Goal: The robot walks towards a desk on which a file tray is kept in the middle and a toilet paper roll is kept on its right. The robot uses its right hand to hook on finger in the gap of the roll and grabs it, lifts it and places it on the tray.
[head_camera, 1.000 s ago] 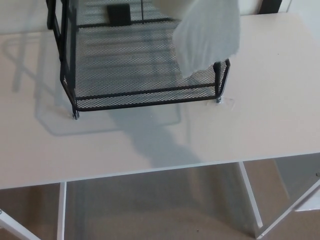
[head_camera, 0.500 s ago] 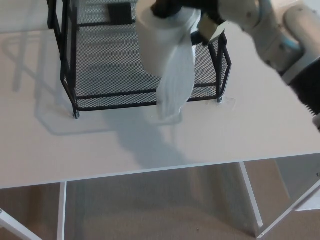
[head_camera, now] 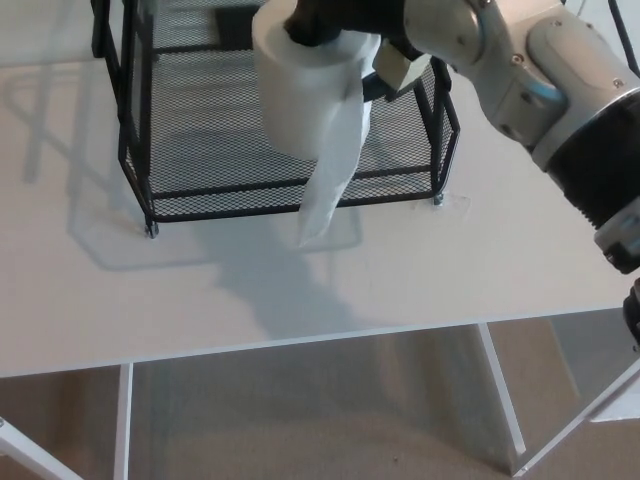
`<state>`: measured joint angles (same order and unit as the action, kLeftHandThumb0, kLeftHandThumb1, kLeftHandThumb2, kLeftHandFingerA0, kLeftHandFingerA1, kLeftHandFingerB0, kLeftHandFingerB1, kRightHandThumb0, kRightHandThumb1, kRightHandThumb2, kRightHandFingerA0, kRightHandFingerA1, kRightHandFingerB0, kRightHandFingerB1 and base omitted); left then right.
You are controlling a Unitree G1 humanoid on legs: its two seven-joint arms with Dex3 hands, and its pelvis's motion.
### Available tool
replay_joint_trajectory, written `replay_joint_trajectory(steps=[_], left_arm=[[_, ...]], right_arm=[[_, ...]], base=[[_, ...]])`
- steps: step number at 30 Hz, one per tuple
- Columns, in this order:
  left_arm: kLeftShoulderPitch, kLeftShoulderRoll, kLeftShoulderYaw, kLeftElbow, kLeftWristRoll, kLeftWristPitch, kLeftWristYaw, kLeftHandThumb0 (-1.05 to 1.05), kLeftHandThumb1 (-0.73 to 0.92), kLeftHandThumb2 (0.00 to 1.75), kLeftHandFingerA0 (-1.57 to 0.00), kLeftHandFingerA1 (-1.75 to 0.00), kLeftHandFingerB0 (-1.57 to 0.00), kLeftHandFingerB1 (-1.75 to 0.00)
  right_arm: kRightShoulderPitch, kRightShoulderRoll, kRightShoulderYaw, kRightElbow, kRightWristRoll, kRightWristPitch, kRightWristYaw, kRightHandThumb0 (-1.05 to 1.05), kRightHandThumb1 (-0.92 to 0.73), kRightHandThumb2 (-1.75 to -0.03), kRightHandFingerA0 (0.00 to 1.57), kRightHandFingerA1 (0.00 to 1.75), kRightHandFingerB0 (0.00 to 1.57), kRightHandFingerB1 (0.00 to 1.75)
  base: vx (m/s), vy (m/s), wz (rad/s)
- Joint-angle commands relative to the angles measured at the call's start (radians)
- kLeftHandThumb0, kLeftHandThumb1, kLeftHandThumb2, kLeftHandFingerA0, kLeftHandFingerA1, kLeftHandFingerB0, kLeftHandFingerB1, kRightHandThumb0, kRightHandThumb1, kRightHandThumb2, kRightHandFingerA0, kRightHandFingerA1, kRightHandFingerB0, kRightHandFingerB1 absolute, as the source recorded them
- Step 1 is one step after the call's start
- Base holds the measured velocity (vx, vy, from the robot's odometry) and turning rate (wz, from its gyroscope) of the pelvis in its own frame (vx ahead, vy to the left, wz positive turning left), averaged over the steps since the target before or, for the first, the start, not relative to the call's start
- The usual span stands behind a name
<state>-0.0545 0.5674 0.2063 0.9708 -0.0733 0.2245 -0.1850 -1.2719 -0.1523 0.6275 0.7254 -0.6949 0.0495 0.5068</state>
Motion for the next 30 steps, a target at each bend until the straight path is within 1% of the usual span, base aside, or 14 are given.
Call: replay_joint_trajectory(steps=[1, 4, 7, 8, 9, 13, 16, 17, 21, 22, 23, 26, 27, 30], left_arm=[[0.008, 0.001, 0.006, -0.014, 0.004, -0.024, -0.003, -1.05, 0.78, 1.32, -0.48, -0.94, -0.05, -0.70], [0.018, -0.002, 0.013, -0.036, -0.001, -0.012, -0.005, -1.05, 0.78, 1.32, -0.42, -0.91, -0.03, -0.69], [0.014, -0.001, 0.010, -0.019, 0.005, -0.019, -0.005, -1.05, 0.92, 0.89, -0.28, -0.92, -0.04, -0.77], [0.010, -0.002, 0.019, -0.002, -0.002, -0.024, -0.004, -1.04, 0.77, 1.31, -0.41, -0.88, -0.05, -0.68], [0.013, 0.000, 0.014, -0.003, 0.003, -0.036, -0.008, -1.05, 0.77, 1.31, -0.58, -0.99, -0.05, -0.69], [0.013, 0.003, 0.009, -0.010, 0.009, -0.023, -0.004, -1.05, 0.78, 1.33, -0.69, -1.11, -0.19, -0.68], [0.012, -0.001, 0.025, -0.011, -0.007, -0.018, -0.005, -1.05, 0.92, 0.86, -0.31, -0.96, -0.07, -0.79], [0.011, 0.004, 0.012, -0.010, 0.006, -0.013, -0.010, -1.04, 0.79, 1.33, -0.47, -0.91, -0.04, -0.68], [0.009, 0.006, 0.004, -0.006, 0.013, -0.014, -0.006, -1.05, 0.77, 1.32, -0.69, -1.06, -0.20, -0.72], [0.015, 0.005, 0.011, -0.016, 0.005, -0.016, -0.011, -1.05, 0.92, 0.88, -0.37, -1.01, -0.08, -0.81], [0.024, 0.004, 0.017, -0.032, -0.002, -0.012, -0.012, -1.05, 0.92, 0.88, -0.36, -0.99, -0.06, -0.81], [0.032, 0.003, 0.016, -0.044, 0.002, -0.015, -0.010, -1.05, 0.92, 0.88, -0.35, -0.96, -0.05, -0.79], [0.032, 0.012, 0.001, -0.028, 0.020, -0.027, -0.009, -1.05, 0.79, 1.33, -0.65, -1.02, -0.10, -0.71], [0.039, 0.012, 0.009, -0.033, 0.011, -0.021, -0.016, -1.04, 0.79, 1.33, -0.54, -0.95, -0.05, -0.70]], right_arm=[[-0.043, -0.023, -0.018, -0.008, 0.018, -0.002, 0.099, -0.61, -0.48, -0.76, 0.70, 1.22, 0.07, 0.48], [-0.058, -0.042, -0.020, -0.031, 0.013, -0.005, 0.141, -0.69, -0.51, -0.73, 0.66, 1.21, 0.02, 0.46], [-0.063, -0.062, -0.026, -0.046, 0.017, -0.017, 0.160, -0.55, -0.56, -0.58, 0.58, 1.28, 0.06, 0.42], [-0.060, -0.069, -0.029, -0.058, 0.018, -0.021, 0.164, -0.37, -0.43, -0.97, 0.77, 1.03, 0.00, 0.52], [-0.065, -0.074, -0.029, -0.060, 0.018, -0.013, 0.184, -0.53, -0.54, -0.57, 0.60, 1.15, 0.07, 0.37], [-0.073, -0.076, -0.036, -0.062, 0.023, 0.009, 0.227, -0.58, -0.44, -0.72, 0.61, 1.08, 0.05, 0.39], [-0.092, -0.085, -0.024, -0.064, 0.009, 0.031, 0.289, -0.60, -0.41, -0.74, 0.61, 1.05, 0.02, 0.28], [-0.118, -0.096, -0.017, -0.052, 0.010, 0.020, 0.336, -0.57, -0.52, -0.56, 0.51, 1.14, 0.00, 0.31], [-0.157, -0.098, -0.021, -0.023, 0.019, 0.023, 0.383, -0.55, -0.49, -0.59, 0.49, 0.95, 0.00, 0.27], [-0.182, -0.115, -0.007, -0.009, 0.006, -0.018, 0.396, -0.55, -0.54, -0.56, 0.50, 1.05, 0.00, 0.29], [-0.191, -0.136, 0.000, -0.019, -0.005, -0.046, 0.394, -0.62, -0.44, -0.79, 0.56, 0.95, 0.00, 0.28], [-0.214, -0.175, -0.034, -0.039, 0.034, -0.052, 0.436, -0.59, -0.41, -0.78, 0.56, 0.83, 0.00, 0.29], [-0.218, -0.185, -0.059, -0.045, 0.060, -0.036, 0.455, -0.58, -0.42, -0.81, 0.54, 0.73, 0.01, 0.32], [-0.241, -0.225, -0.093, -0.081, 0.055, 0.016, 0.494, -0.53, -0.53, -0.57, 0.58, 0.64, 0.05, 0.32]], base=[[0.00, 0.000, 0.00], [0.00, 0.000, 0.00], [0.00, 0.000, 0.00], [0.00, 0.000, 0.00], [0.00, 0.000, 0.00], [0.00, 0.000, 0.00], [0.00, 0.000, 0.00], [0.00, 0.000, 0.00], [0.00, 0.000, 0.00], [0.00, 0.000, 0.00], [0.00, 0.000, 0.00], [0.00, 0.000, 0.00], [0.00, 0.000, 0.00], [0.00, 0.000, 0.00]])
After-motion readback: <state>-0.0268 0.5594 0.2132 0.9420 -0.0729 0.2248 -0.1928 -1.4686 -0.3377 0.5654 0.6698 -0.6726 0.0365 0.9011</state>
